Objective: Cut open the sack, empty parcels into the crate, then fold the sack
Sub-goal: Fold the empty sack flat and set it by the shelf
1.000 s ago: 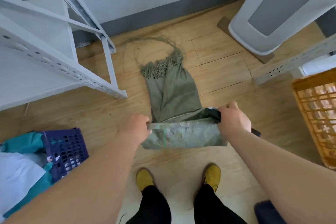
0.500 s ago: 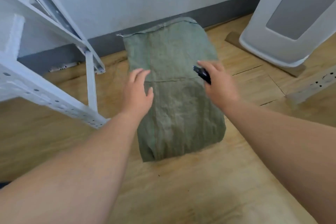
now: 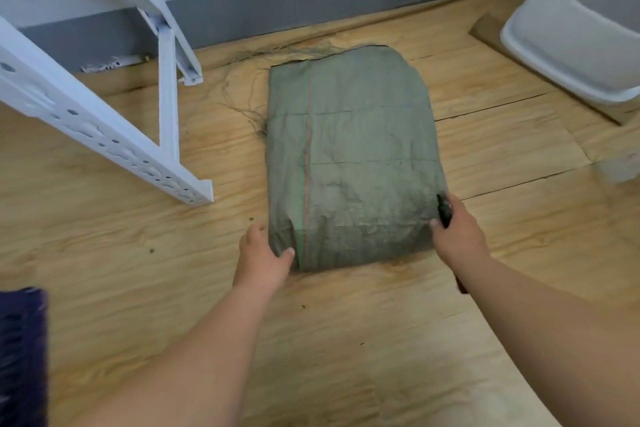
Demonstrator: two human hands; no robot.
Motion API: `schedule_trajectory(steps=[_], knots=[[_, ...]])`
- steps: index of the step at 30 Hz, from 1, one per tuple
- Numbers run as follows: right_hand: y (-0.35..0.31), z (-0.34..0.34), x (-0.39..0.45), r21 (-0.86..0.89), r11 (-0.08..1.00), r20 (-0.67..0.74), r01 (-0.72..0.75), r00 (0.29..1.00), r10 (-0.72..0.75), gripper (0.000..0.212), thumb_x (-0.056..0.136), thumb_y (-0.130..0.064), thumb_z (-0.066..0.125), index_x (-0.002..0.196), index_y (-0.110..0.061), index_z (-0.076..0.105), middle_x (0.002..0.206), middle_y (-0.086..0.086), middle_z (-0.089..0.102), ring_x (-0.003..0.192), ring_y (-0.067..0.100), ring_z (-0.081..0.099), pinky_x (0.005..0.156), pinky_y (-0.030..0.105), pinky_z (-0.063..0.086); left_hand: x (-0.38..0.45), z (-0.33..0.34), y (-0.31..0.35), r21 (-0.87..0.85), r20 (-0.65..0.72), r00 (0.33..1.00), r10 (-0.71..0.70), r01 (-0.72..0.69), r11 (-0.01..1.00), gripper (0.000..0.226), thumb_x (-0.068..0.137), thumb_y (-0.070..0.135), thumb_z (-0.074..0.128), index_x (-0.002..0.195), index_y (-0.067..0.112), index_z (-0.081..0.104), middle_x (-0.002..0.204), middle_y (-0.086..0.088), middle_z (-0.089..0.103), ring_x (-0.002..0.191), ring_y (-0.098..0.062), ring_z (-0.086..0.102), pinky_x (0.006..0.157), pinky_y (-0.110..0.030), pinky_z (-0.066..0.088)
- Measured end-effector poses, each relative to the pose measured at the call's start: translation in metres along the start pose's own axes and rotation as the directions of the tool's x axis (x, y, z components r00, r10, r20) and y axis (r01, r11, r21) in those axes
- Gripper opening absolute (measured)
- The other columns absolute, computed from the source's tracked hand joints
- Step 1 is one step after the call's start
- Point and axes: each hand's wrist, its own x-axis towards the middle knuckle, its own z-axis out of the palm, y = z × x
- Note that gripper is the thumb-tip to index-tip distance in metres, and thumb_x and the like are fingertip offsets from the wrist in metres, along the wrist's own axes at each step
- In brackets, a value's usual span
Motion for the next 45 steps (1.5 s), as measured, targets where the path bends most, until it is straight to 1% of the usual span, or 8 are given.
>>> schedule_trajectory(steps=[4, 10, 15, 20, 32, 36, 42, 45], knots=[[-0.004, 0.002, 0.009, 0.367, 0.892, 0.23, -0.266, 0.954, 0.19, 0.041, 0.099, -0.018, 0.05, 0.138, -0.017, 0.04, 0.113, 0.009, 0.063, 0.083, 0.025, 0.07, 0.078, 0.04, 0.057, 0.019, 0.015, 0.012, -0.273, 0.282, 0.954, -0.103, 0.182, 0.945, 0.099, 0.084, 0.032, 0.071, 0.153, 0.016, 0.001, 0.152, -0.005, 0.036, 0.137, -0.022, 0.039, 0.113, -0.035, 0.031], [0.047, 0.003, -0.018, 0.065, 0.741, 0.057, -0.669, 0.744, 0.666, 0.027, 0.089, -0.004, 0.053, 0.114, 0.006, 0.055, 0.087, 0.023, 0.063, 0.072, 0.036, 0.061, 0.06, 0.036, 0.045, -0.009, 0.027, -0.024, 0.505, 0.553, 0.721, -0.416, 0.107, 0.856, 0.034, 0.095, 0.023, 0.054, 0.124, 0.006, 0.06, 0.126, -0.009, 0.063, 0.098, -0.021, 0.062, 0.054, -0.021, 0.052], [0.035, -0.006, -0.021, 0.262, 0.936, -0.338, -0.237, 0.885, 0.319, 0.028, 0.097, -0.024, 0.048, 0.12, -0.009, 0.056, 0.108, 0.014, 0.063, 0.1, 0.033, 0.061, 0.086, 0.038, 0.045, 0.032, 0.028, -0.038, -0.318, 0.146, 0.907, -0.395, 0.422, 0.849, 0.047, 0.079, 0.039, 0.064, 0.115, 0.009, 0.059, 0.114, -0.012, 0.064, 0.105, -0.029, 0.06, 0.088, -0.037, 0.051], [0.01, 0.006, 0.003, 0.378, 0.895, 0.073, -0.237, 0.971, 0.226, 0.037, 0.09, -0.045, 0.06, 0.111, -0.015, 0.06, 0.072, 0.008, 0.067, 0.055, 0.018, 0.063, 0.07, 0.036, 0.059, 0.022, 0.047, -0.023, -0.528, 0.422, 0.865, -0.272, 0.478, 0.702, 0.134, 0.035, 0.08, 0.075, 0.145, 0.019, 0.03, 0.144, 0.002, 0.049, 0.126, -0.021, 0.052, 0.11, -0.046, 0.036], [0.042, 0.038, -0.028, 0.289, 0.566, 0.692, -0.772, 0.577, 0.434, 0.052, 0.073, -0.062, 0.071, 0.055, -0.017, 0.051, 0.045, -0.001, 0.043, 0.036, 0.013, 0.039, 0.045, 0.019, 0.039, -0.032, 0.052, -0.016, -0.426, 0.735, 0.656, -0.174, 0.645, 0.634, 0.066, 0.064, 0.059, 0.068, 0.116, 0.019, 0.067, 0.108, -0.006, 0.074, 0.102, -0.019, 0.068, 0.093, -0.036, 0.05], [0.015, 0.043, -0.041, 0.136, 0.603, 0.827, -0.786, 0.425, 0.367, 0.052, 0.074, -0.057, 0.072, 0.078, -0.005, 0.076, 0.082, 0.015, 0.074, 0.08, 0.028, 0.068, 0.072, 0.035, 0.056, -0.046, 0.056, 0.008, -0.408, 0.807, 0.579, -0.117, 0.69, 0.598, 0.043, 0.08, 0.052, 0.062, 0.095, 0.015, 0.077, 0.105, -0.012, 0.074, 0.098, -0.022, 0.07, 0.096, -0.039, 0.05], [-0.007, 0.03, -0.047, 0.43, 0.527, 0.776, -0.733, 0.598, 0.2, 0.042, 0.083, -0.05, 0.065, 0.098, -0.012, 0.076, 0.098, 0.013, 0.075, 0.088, 0.028, 0.071, 0.073, 0.036, 0.056, -0.033, 0.039, 0.016, -0.498, 0.763, 0.643, -0.061, 0.645, 0.58, 0.025, 0.09, 0.027, 0.058, 0.103, 0.008, 0.07, 0.091, -0.011, 0.075, 0.078, -0.022, 0.073, 0.09, -0.038, 0.053], [-0.023, 0.014, -0.029, 0.676, 0.332, 0.66, -0.658, 0.741, 0.126, 0.03, 0.09, -0.034, 0.06, 0.07, -0.013, 0.069, 0.06, 0.005, 0.068, 0.052, 0.016, 0.065, 0.053, 0.023, 0.051, -0.007, 0.016, 0.035, -0.637, 0.595, 0.804, -0.01, 0.479, 0.604, 0.026, 0.091, 0.015, 0.059, 0.114, 0.006, 0.066, 0.084, -0.006, 0.076, 0.072, -0.017, 0.073, 0.094, -0.044, 0.052]])
